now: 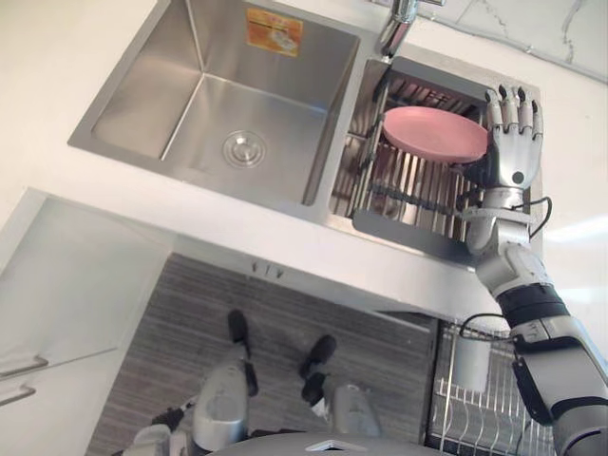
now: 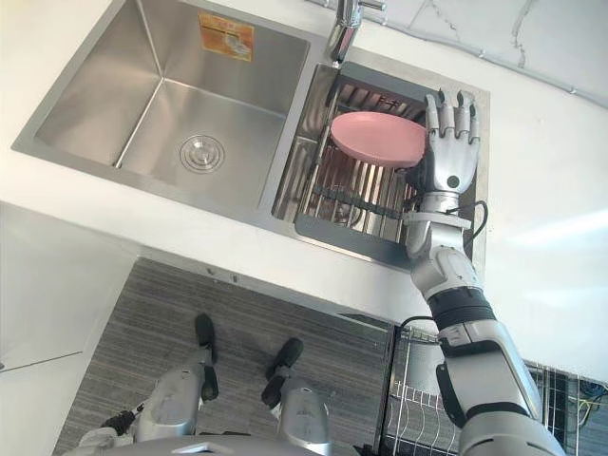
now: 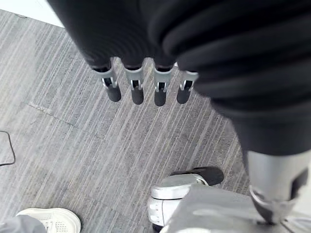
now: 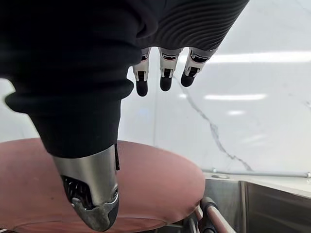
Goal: Walk over to the sink, pick up the cup, carry it to the dishwasher, place the cup inside the dishwasher, then close the dishwasher door
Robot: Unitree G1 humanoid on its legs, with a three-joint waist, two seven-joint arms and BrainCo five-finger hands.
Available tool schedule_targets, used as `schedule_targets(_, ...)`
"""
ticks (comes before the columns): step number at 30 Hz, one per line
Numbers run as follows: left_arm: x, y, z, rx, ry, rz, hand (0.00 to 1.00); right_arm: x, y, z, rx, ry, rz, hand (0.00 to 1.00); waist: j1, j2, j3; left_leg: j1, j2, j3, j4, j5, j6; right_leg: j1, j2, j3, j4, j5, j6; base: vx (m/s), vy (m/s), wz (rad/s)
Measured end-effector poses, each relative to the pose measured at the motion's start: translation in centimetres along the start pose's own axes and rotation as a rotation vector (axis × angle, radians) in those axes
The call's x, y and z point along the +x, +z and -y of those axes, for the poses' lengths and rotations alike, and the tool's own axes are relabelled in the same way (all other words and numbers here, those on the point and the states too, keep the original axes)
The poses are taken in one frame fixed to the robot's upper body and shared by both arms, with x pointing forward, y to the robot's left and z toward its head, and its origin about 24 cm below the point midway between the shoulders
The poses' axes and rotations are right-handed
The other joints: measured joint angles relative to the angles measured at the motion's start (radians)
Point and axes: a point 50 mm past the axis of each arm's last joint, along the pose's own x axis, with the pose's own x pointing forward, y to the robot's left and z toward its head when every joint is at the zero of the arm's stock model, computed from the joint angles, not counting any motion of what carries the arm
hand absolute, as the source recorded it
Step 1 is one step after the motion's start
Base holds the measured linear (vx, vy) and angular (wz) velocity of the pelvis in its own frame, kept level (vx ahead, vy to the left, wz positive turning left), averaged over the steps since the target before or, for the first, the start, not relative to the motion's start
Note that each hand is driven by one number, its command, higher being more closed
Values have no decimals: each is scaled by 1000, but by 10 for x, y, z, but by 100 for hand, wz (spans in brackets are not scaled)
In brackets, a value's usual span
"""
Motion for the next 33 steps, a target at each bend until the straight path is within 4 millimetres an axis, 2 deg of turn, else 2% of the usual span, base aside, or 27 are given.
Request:
schedule_targets(3, 0, 2, 0, -1, -1, 12, 0, 3, 2, 1, 28, -4, -14, 0, 1, 0, 0, 11, 2, 0, 0, 6, 8, 14, 4, -2, -1, -1, 1, 72, -52, 3)
schedule_targets(4, 0, 2, 0, -1, -1, 10, 0, 5, 3, 1, 30, 1, -12, 100, 1, 0, -2, 16, 4, -2, 0, 5, 8, 19, 5, -2, -1, -5, 3, 73, -62, 1)
schedule_targets(8, 0, 2, 1, 1, -2, 12, 0, 12, 7, -2, 61, 106, -11, 100, 2, 1, -3, 15, 9, -4, 0, 5, 7, 20, 10, -5, 0, -10, 1, 46, -46, 1)
schedule_targets(11, 0, 2, 1, 6, -3, 12, 0, 5, 8, -14, 91, 219, -10, 100, 1, 1, -4, 16, 10, -10, 0, 6, 6, 24, 10, -17, 2, -14, 1, 39, -35, 6)
schedule_targets(14, 0, 2, 2, 19, -8, 9, 0, 0, 8, -22, 106, 258, -4, 100, 2, 7, -8, 23, 10, -22, 0, 7, 5, 38, 10, -26, 4, -18, 0, 36, -25, 10)
schedule_targets(19, 0, 1, 3, 26, -12, 10, 0, 8, 14, -20, 120, 245, 25, 100, 9, 16, -17, 29, 13, -28, -1, 0, -6, 44, 12, -28, 12, -33, 1, 11, -11, 3)
schedule_targets(25, 0, 1, 3, 27, -12, 11, 0, 4, 21, -23, 128, 260, 70, 100, 23, 15, -18, 29, 14, -30, -6, 1, -7, 44, 12, -29, 15, -35, 0, 7, -4, 0)
schedule_targets(31, -1, -2, 2, 46, -5, 1, 0, 6, 30, -19, 114, 198, 137, 100, 16, 14, -65, 38, 15, -26, -1, 4, -2, 52, 14, -27, 10, -34, 2, 59, -30, -1)
schedule_targets(33, -1, -8, 2, 45, -4, -12, 0, 8, 41, -13, 150, 169, 167, 100, 10, 14, -78, 67, 15, -16, -2, 0, -4, 77, 15, -23, 3, -34, 3, 66, -38, -13)
